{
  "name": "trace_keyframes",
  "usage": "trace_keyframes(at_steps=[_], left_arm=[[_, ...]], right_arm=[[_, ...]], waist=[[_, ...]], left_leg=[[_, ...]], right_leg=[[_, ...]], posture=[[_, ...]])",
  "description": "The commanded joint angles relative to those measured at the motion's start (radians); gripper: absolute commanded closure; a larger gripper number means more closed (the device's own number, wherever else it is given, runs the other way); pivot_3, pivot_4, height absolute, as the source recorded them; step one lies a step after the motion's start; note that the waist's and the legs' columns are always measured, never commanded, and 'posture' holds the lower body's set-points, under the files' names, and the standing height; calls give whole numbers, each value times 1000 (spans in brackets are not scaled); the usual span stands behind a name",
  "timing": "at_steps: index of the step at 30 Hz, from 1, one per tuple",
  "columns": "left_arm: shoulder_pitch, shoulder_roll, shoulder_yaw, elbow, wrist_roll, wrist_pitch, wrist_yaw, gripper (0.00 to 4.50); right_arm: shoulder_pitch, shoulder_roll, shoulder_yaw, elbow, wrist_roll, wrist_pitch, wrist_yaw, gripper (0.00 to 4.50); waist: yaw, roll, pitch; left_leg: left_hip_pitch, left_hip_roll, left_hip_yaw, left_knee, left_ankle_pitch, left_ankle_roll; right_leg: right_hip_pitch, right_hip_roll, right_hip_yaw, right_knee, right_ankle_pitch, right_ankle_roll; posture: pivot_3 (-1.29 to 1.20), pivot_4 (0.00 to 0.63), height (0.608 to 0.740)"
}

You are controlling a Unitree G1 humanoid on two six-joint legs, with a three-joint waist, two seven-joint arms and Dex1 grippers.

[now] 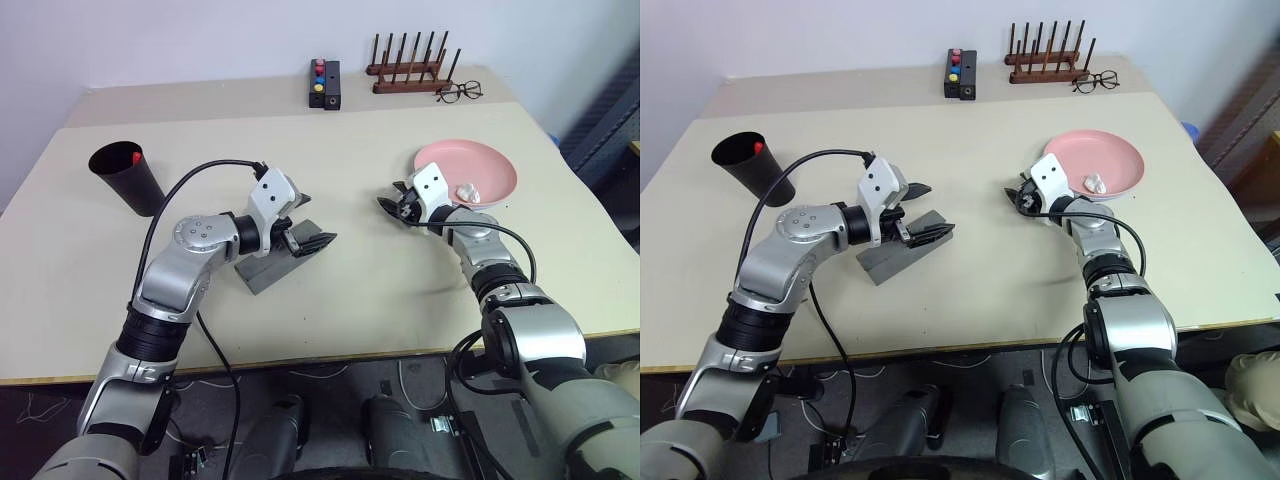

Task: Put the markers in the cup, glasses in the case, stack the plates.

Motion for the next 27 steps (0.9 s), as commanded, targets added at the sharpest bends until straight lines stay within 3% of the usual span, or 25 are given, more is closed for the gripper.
trace_keyframes(at_steps=[1, 21, 24, 27], left_arm=[[-9, 3, 16, -28, -9, -7, 3, 0], [-5, 1, 11, -28, -6, -14, 4, 0], [-4, 2, 12, -30, -6, -13, 6, 0], [-2, 3, 13, -32, -6, -12, 8, 0]], right_arm=[[-23, -16, -8, -12, 1, -25, -2, 2149], [-10, -28, 20, 4, -50, -15, -53, 2149], [-12, -28, 20, 8, -52, -8, -57, 2983], [-12, -29, 22, 9, -58, -5, -64, 4470]], waist=[[0, 0, 0], [0, 0, 0], [0, 0, 0], [0, 0, 0]], left_leg=[[0, 0, 0, 0, 0, 0], [0, 0, 0, 0, 0, 0], [0, 0, 0, 0, 0, 0], [0, 0, 0, 0, 0, 0]], right_leg=[[0, 0, 0, 0, 0, 0], [0, 0, 0, 0, 0, 0], [0, 0, 0, 0, 0, 0], [0, 0, 0, 0, 0, 0]], posture=[[0, 150, 740], [0, 150, 740], [0, 150, 740], [0, 150, 740]])
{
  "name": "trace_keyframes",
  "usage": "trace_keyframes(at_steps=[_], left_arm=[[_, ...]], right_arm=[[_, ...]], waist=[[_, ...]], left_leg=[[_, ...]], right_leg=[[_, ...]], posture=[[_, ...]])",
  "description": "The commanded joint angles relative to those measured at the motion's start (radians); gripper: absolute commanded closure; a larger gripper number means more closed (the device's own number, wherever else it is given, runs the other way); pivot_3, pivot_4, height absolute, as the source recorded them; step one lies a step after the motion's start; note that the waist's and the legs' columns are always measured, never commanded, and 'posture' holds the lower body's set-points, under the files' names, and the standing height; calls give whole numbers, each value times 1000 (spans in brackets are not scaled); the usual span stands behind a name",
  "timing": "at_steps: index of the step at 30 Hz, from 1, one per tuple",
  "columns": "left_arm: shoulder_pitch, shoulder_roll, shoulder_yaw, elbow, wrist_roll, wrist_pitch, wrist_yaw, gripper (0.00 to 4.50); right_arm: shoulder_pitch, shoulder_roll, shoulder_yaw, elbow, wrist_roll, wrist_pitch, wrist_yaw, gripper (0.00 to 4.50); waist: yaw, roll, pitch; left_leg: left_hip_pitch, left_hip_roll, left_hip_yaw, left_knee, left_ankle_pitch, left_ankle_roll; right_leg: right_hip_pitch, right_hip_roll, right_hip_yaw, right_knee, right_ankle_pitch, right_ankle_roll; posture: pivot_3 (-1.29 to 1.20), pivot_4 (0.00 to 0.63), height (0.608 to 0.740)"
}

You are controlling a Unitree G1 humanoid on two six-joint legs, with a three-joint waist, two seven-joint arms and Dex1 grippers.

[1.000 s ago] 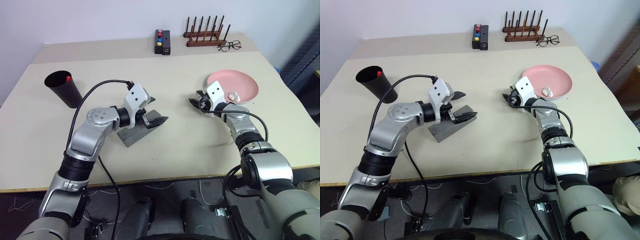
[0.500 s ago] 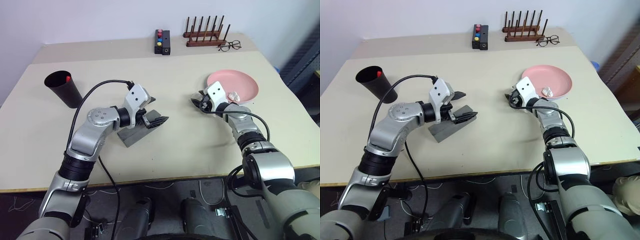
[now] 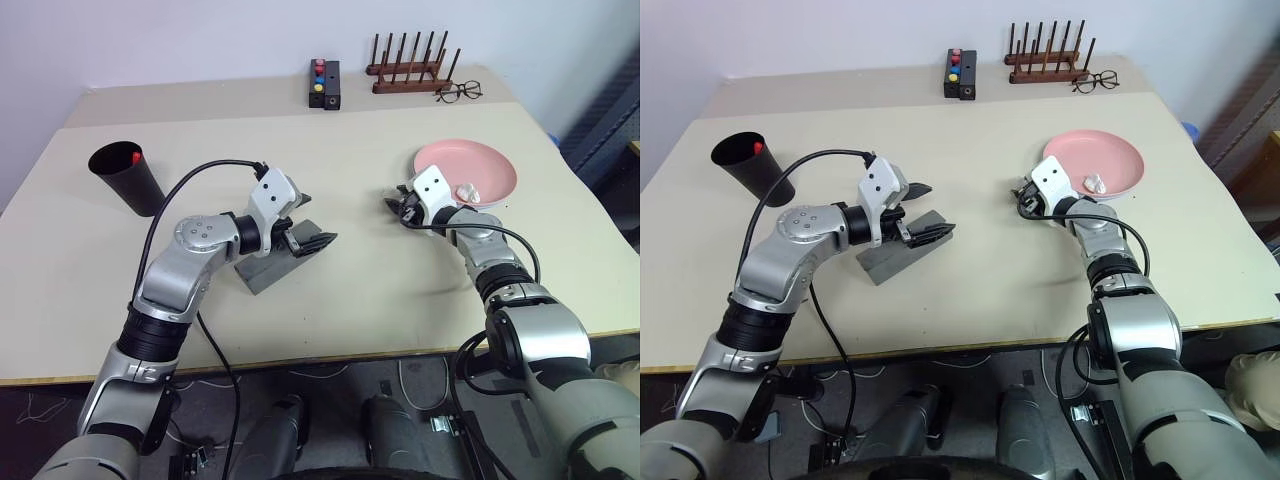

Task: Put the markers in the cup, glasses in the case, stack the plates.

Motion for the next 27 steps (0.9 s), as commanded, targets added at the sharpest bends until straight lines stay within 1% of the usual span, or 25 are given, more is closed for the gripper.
trace_keyframes(at_steps=[1, 10, 20, 24, 27], left_arm=[[-1, 5, 15, -33, -6, -10, 5, 0], [-1, 3, 12, -29, -5, -15, 8, 0], [-14, -13, 3, 3, -2, -35, 7, 0], [-17, -17, 1, 11, -2, -42, 5, 0], [-22, -22, -1, 16, -3, -44, 6, 0]], right_arm=[[-13, -9, 1, -2, -7, -7, -16, 4470], [-17, -20, -1, -10, -9, -22, -30, 4470], [-76, -70, -78, -51, 69, -66, -25, 4470], [-113, -105, -99, -45, 73, -77, -77, 4470], [-136, -148, -100, -8, 44, -40, -193, 4470]], waist=[[0, 0, 0], [0, 0, 0], [1, 0, 0], [1, 0, 0], [3, 0, 0]], left_leg=[[0, 0, 0, 0, 0, 0], [0, 0, 0, 0, 0, 0], [0, 0, 0, 0, 0, 0], [0, 0, 0, 0, 0, 0], [0, 0, 0, -1, 0, 0]], right_leg=[[0, 0, 0, 0, 0, 0], [0, 0, 0, 0, 0, 0], [0, 0, 0, 0, 0, 0], [0, 0, 0, 0, 0, 0], [0, 0, 0, 0, 0, 0]], posture=[[0, 150, 740], [0, 150, 740], [0, 150, 740], [0, 150, 740], [0, 150, 740]])
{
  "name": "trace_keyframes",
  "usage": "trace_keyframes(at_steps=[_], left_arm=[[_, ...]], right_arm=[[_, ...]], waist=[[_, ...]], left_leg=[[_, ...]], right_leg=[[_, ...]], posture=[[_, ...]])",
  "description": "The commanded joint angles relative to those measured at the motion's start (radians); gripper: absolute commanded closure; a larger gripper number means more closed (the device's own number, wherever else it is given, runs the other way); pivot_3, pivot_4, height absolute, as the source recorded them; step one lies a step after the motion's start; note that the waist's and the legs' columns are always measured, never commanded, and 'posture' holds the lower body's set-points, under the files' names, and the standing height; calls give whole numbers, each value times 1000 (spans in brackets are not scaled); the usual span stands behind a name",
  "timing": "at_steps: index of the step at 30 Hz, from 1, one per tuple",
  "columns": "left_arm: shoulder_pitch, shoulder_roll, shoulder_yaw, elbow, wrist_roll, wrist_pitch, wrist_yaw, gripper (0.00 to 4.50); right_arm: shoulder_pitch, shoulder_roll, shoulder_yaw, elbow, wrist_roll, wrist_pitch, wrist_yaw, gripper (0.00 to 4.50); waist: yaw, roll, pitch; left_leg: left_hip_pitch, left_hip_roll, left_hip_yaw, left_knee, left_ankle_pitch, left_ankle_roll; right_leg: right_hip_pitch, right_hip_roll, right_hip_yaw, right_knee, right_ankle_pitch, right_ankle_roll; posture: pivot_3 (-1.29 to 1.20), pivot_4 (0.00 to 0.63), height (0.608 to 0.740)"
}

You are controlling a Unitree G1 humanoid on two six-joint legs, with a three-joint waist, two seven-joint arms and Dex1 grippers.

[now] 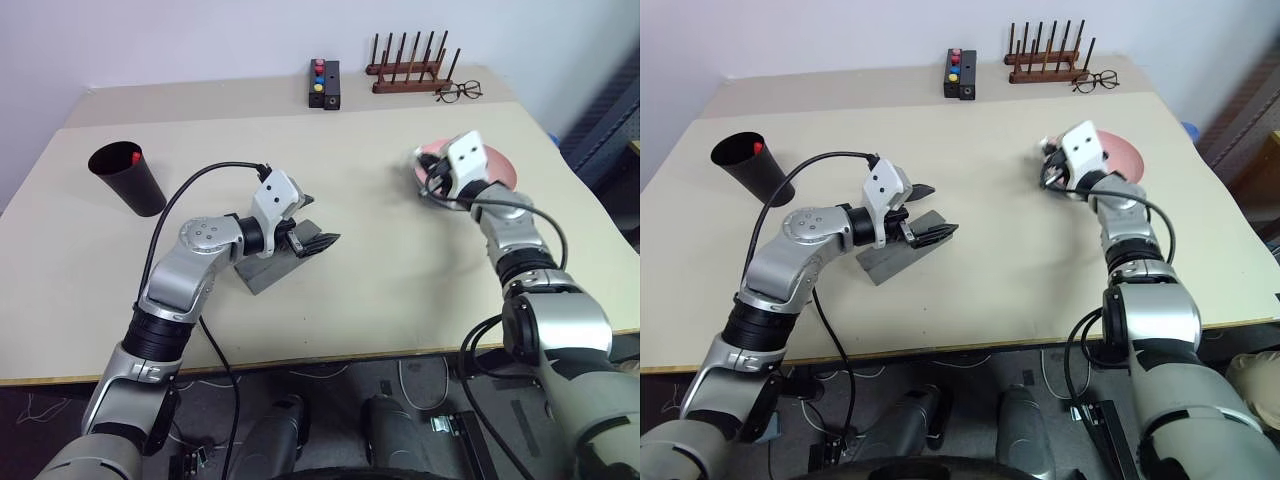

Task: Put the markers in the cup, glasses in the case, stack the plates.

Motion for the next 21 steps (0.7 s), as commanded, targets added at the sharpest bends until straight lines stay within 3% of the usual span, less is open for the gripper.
trace_keyframes(at_steps=[1, 3, 6, 13, 16, 19, 21], left_arm=[[-21, -5, 10, -13, -4, -20, -3, 0], [-22, -7, 12, -14, -6, -17, -2, 0], [-20, -6, 15, -16, -8, -14, -3, 0], [-5, 1, 22, -22, -9, -17, -1, 0], [15, -24, 70, -20, -16, -55, 47, 0], [61, -73, 164, -3, -16, -204, 125, 0], [89, -66, 188, -13, -43, -186, 114, 0]], right_arm=[[-43, -50, -21, 13, -7, 28, -101, 4470], [-36, -64, -22, 29, -4, 54, -96, 4470], [-22, -72, -24, 40, -2, 75, -78, 3661], [2, -71, -27, 35, 3, 78, -66, 174], [7, -67, -47, 12, 37, 68, 7, 174], [30, -59, -65, -56, 96, 53, 159, 174], [61, -60, -74, -115, 138, 61, 267, 174]], waist=[[2, 0, 0], [2, 0, 0], [-1, 0, 0], [-4, 0, 0], [-3, 0, 0], [-3, 0, 0], [-4, 0, 0]], left_leg=[[0, 0, 0, 0, 0, 0], [0, 0, 0, 0, 0, 0], [0, 0, 0, -1, 0, 0], [0, 0, 0, -5, 1, -2], [0, 0, 0, -5, 1, -2], [0, 0, 0, -5, 1, -2], [1, 0, 0, -6, 1, -2]], right_leg=[[0, 0, 0, 0, 0, 0], [0, 0, 0, 0, 0, 0], [0, 0, 0, 0, 0, 0], [-2, 0, 1, 0, 0, 0], [-2, 0, 1, 0, 0, 0], [-2, 0, 1, -1, 0, 0], [-2, 0, 0, -1, 0, 0]], posture=[[0, 150, 740], [0, 150, 740], [0, 150, 740], [0, 150, 740], [0, 150, 740], [0, 150, 740], [0, 150, 740]])
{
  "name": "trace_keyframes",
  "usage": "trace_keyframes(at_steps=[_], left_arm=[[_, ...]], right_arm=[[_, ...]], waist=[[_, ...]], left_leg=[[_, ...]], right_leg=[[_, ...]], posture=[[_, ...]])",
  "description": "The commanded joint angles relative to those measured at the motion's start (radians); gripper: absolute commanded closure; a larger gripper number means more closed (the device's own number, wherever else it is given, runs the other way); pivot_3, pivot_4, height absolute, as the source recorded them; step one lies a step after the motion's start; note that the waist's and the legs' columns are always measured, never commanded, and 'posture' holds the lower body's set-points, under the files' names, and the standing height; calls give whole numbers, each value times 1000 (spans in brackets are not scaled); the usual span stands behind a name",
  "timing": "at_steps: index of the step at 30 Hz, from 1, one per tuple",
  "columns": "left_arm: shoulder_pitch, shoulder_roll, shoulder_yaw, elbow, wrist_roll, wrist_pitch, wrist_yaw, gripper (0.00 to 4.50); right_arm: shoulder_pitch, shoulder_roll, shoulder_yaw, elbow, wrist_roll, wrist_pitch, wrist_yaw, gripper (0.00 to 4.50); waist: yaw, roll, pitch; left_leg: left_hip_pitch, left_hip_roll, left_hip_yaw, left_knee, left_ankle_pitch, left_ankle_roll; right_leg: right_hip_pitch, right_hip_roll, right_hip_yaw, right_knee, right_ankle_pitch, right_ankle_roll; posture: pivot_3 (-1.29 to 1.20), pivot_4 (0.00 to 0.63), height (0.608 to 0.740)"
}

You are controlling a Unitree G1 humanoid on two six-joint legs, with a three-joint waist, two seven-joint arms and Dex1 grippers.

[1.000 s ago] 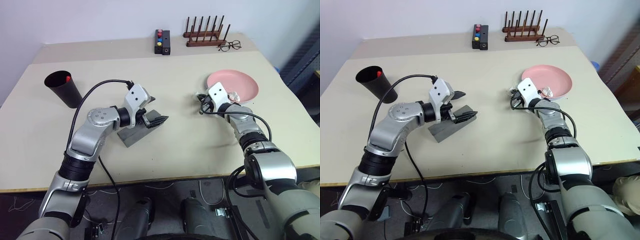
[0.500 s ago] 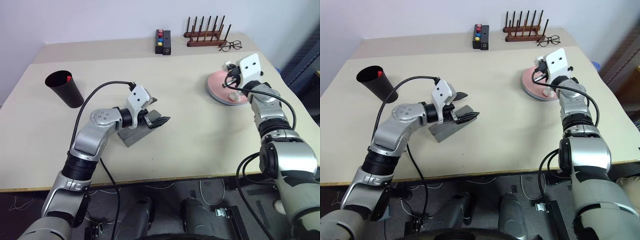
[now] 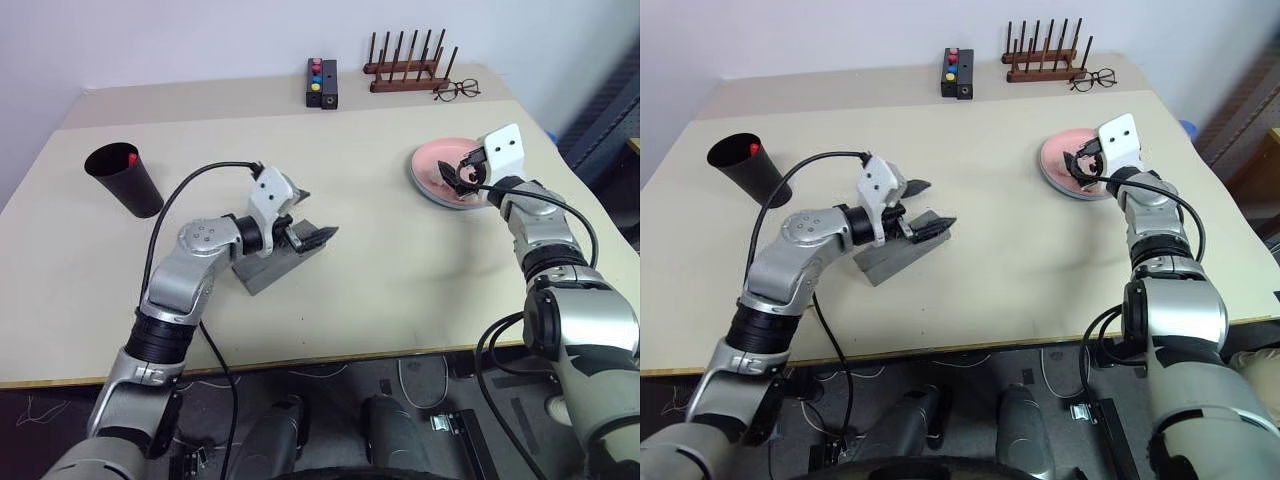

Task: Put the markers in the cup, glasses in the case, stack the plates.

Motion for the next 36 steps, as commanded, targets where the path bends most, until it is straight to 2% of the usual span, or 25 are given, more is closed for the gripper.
trace_keyframes(at_steps=[1, 3, 6, 12, 16, 22, 28, 36], left_arm=[[46, 27, 73, -35, -46, -21, -9, 0], [106, 51, 104, -72, -86, -21, -43, 0], [214, 77, 157, -135, -165, -45, -109, 0], [432, 159, 238, -246, -223, -59, -169, 0], [527, 209, 300, -284, -248, -90, -206, 0], [641, 269, 401, -323, -287, -110, -238, 0], [693, 312, 471, -330, -325, -108, -265, 0], [701, 313, 458, -377, -348, -73, -226, 0]], right_arm=[[50, -13, -22, -170, 98, 23, 222, 174], [141, -43, -12, -341, 167, 135, 388, 174], [296, -102, -20, -615, 258, 309, 500, 174], [570, -225, -104, -1019, 381, 571, 498, 174], [708, -286, -164, -1183, 444, 677, 496, 174], [845, -316, -228, -1282, 480, 731, 485, 174], [933, -309, -266, -1348, 511, 757, 464, 174], [980, -303, -294, -1390, 521, 766, 414, 174]], waist=[[0, 0, 0], [1, 0, 0], [11, 0, 0], [13, 1, 0], [15, 1, -1], [17, 2, -1], [29, 2, -1], [39, 2, -1]], left_leg=[[0, 0, 0, 0, 0, 0], [0, 0, 0, -1, 0, 0], [0, 0, 0, -1, 0, 0], [1, 0, 0, -2, -3, 5], [2, 1, 0, -2, -4, 6], [2, 2, 0, -3, -4, 7], [2, 2, 0, -3, -5, 7], [3, 2, 1, -3, -5, 7]], right_leg=[[0, 0, 0, 0, 0, 0], [0, 0, 0, 0, 0, 0], [0, 0, 0, -1, 0, 0], [0, -1, 0, -1, 1, -1], [1, -1, 0, -2, 1, -2], [2, -2, 0, -3, 1, -2], [3, -2, 0, -4, 1, -2], [4, -2, 0, -5, -1, -5]], posture=[[0, 150, 740], [0, 150, 740], [0, 150, 740], [0, 150, 740], [0, 150, 740], [0, 150, 740], [0, 150, 740], [0, 150, 740]])
